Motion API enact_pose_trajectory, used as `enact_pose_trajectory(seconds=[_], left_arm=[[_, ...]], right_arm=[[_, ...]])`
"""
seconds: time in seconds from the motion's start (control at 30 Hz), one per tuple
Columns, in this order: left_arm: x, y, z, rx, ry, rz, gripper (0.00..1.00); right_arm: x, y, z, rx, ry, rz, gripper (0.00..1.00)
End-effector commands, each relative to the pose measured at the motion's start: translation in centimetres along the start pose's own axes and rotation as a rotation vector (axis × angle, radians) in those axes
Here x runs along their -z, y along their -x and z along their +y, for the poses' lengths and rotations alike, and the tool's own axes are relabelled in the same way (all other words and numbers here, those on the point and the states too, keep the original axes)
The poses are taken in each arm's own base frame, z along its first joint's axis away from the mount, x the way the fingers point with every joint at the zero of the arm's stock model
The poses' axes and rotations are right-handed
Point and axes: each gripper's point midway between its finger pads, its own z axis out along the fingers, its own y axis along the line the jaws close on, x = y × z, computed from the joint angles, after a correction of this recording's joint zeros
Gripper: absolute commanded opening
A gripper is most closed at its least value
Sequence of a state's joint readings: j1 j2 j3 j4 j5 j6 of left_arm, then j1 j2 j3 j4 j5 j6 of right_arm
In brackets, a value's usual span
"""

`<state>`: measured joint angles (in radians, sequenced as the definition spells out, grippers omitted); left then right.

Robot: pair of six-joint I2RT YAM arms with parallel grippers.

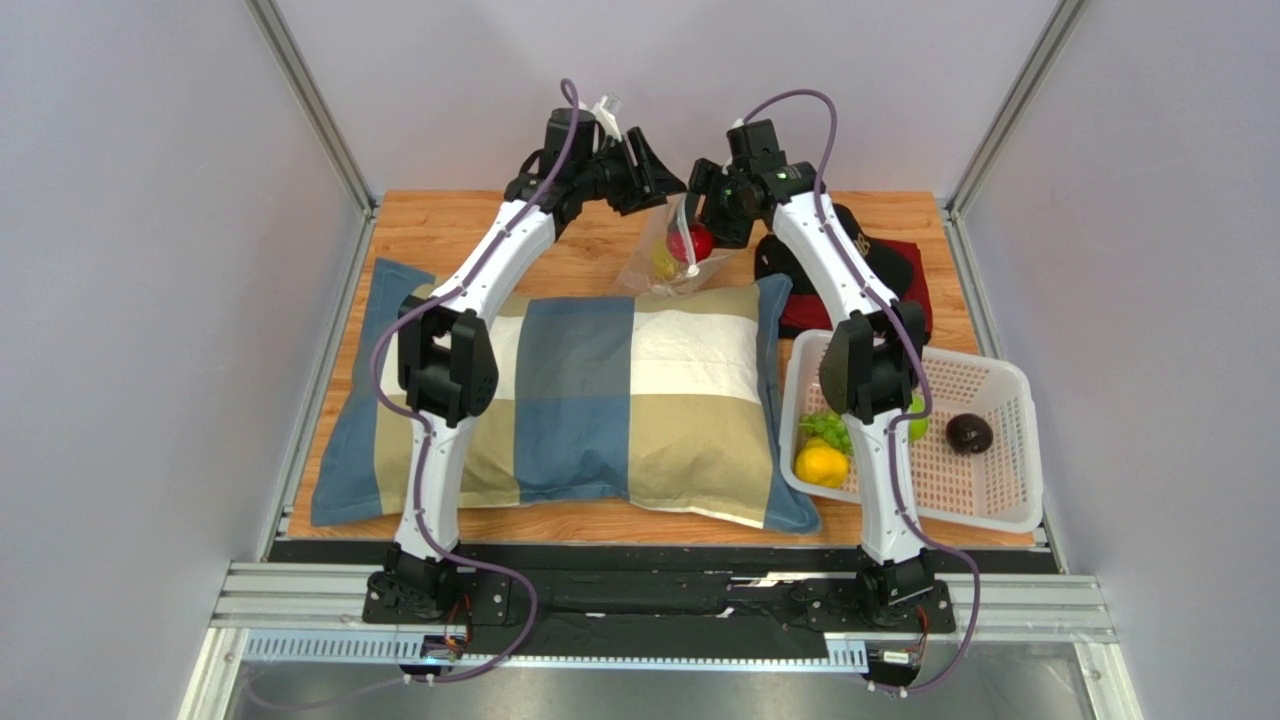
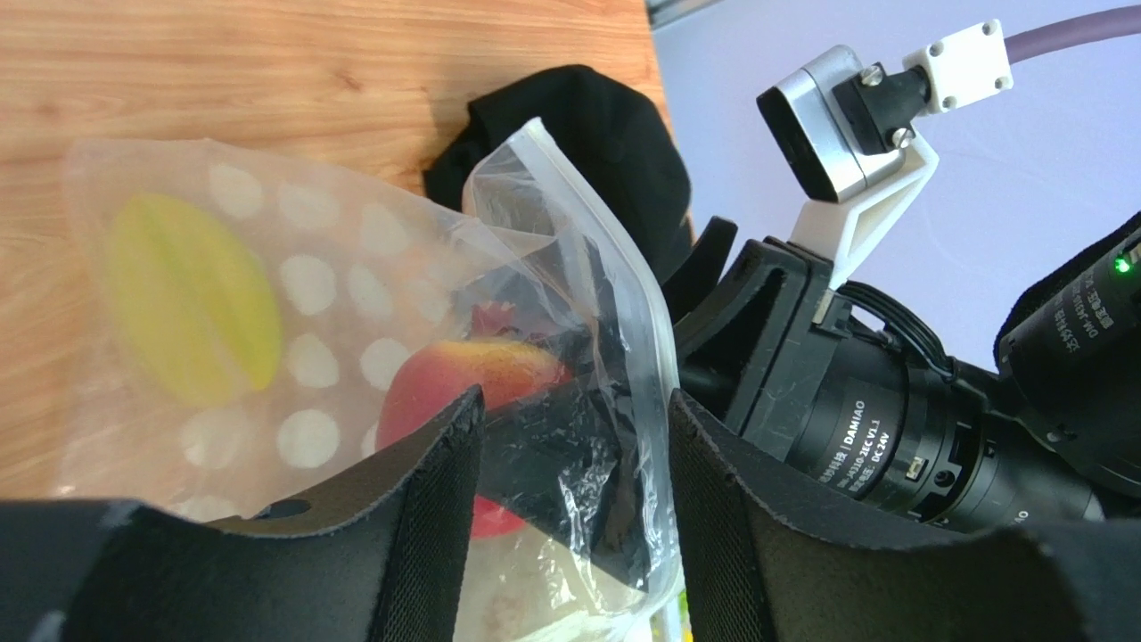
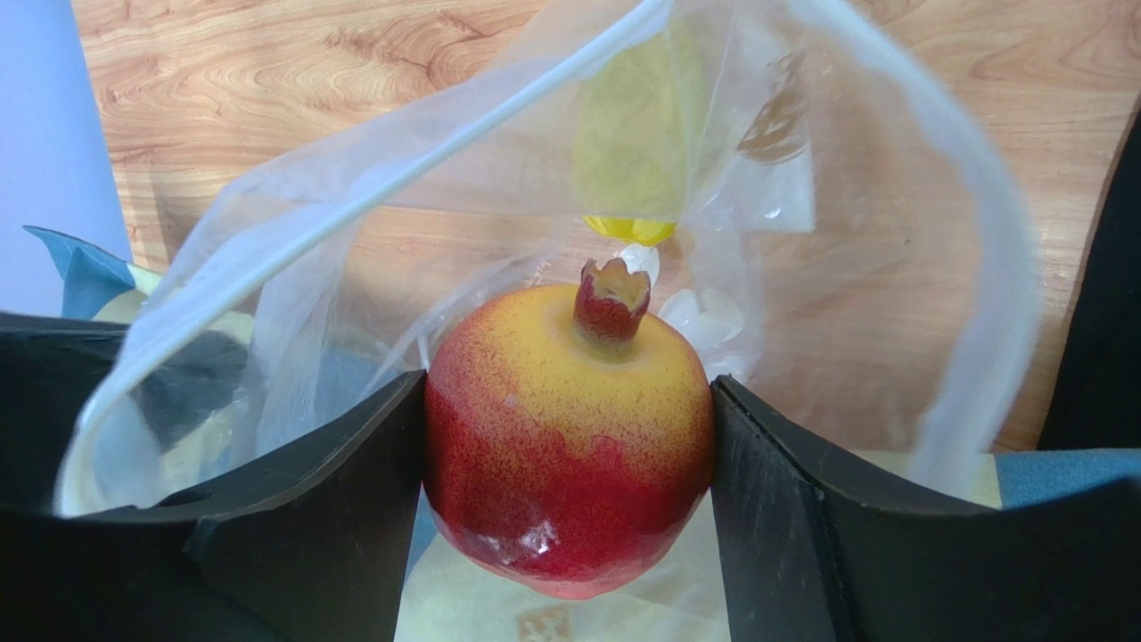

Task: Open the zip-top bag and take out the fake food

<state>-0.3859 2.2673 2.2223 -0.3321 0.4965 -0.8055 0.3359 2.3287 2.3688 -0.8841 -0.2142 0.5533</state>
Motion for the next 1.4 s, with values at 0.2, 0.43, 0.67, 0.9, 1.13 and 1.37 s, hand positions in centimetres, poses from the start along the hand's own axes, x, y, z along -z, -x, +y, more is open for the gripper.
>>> enact_pose_trajectory(seconds=[0.2, 0.43, 0.67, 0.9, 1.13, 1.37], left_arm=[[-0.4, -0.9, -1.6, 0.094, -0.140, 0.006, 0.59], [-0.6, -1.3, -1.9, 0.108, -0.176, 0.031, 0.40], [-0.3, -0.5, -2.5, 0.082, -0.181, 0.012, 0.00], [0.0, 0.1, -1.8, 0.069, -0.146, 0.000, 0.00], [0.0, 0.2, -1.4, 0.073, -0.137, 0.007, 0.00], [0.0, 0.5, -1.6, 0.084, -0.151, 0.009, 0.00]], right_arm=[[4.0, 1.3, 3.6, 0.025, 0.090, -0.063, 0.00], [5.3, 1.7, 4.7, 0.026, 0.112, -0.083, 0.00], [6.8, 2.0, 4.5, 0.036, 0.088, -0.102, 0.00], [9.3, 1.0, 0.2, 0.031, -0.099, -0.082, 0.00], [15.8, -1.1, -4.7, 0.091, -0.332, -0.061, 0.00], [23.6, -9.5, -15.4, -0.009, -0.637, 0.044, 0.00]])
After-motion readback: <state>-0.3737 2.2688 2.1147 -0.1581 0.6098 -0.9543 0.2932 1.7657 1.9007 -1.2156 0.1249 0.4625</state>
